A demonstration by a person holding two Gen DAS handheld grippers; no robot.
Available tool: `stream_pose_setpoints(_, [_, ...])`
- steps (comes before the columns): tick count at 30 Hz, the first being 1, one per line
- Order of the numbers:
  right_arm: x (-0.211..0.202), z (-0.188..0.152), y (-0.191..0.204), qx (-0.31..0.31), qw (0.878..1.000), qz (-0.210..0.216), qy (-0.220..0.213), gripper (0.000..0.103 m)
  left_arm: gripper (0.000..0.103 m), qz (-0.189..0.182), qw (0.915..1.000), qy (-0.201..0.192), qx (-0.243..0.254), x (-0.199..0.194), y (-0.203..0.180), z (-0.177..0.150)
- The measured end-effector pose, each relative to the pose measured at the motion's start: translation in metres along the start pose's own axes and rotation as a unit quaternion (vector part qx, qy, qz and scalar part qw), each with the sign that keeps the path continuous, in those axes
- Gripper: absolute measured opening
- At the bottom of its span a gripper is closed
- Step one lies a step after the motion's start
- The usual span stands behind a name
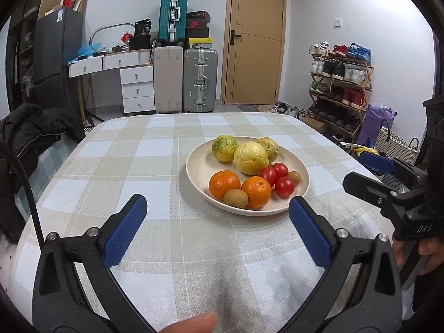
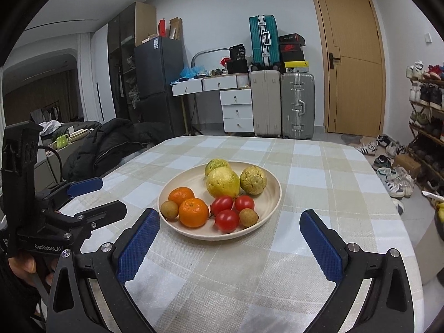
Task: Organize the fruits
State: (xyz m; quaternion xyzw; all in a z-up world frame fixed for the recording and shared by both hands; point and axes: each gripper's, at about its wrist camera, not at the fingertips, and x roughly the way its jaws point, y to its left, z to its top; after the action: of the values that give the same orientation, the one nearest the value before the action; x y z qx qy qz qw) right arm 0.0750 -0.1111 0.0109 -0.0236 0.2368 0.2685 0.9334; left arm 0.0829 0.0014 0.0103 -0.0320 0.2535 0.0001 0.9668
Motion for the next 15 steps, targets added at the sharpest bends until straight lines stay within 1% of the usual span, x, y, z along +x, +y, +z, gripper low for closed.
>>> stream_pose_setpoints(4, [-0.0009, 0.0001, 0.0024, -0.009, 1.000, 0.009, -0.002, 0.103, 0.102, 0.000, 1.0000, 0.000, -0.001, -0.0005, -0.0005, -0.0004])
stream_pose_setpoints(8, [-0.0012, 0.0003, 0.0030, -0.008, 1.000, 0.005, -0.001, 0.103, 0.102, 0.001, 1.0000, -0.003, 0.002, -0.0031, -0.0020, -0.0002])
stream_pose_setpoints(15, [-0.0051, 0.0002, -0.0012, 0.004, 1.000, 0.005, -0.014, 0.103, 0.102, 0.000, 1.0000, -0.003, 0.006, -0.0035, -0.0040, 0.0009])
